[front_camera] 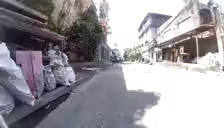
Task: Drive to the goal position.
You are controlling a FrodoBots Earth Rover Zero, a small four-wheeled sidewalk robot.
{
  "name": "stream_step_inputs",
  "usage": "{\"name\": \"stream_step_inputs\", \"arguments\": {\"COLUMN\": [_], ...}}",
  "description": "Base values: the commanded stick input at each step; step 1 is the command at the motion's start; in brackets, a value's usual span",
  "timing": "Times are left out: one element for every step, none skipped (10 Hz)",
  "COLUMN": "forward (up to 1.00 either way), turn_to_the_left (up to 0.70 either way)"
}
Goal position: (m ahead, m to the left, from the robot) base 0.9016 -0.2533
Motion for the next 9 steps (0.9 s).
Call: {"name": "stream_step_inputs", "arguments": {"forward": [1.0,1.0,1.0,1.0,1.0,1.0,1.0,1.0,1.0], "turn_to_the_left": [0.0,0.0,0.0,0.0,0.0,0.0,-0.01,-0.02,-0.02]}}
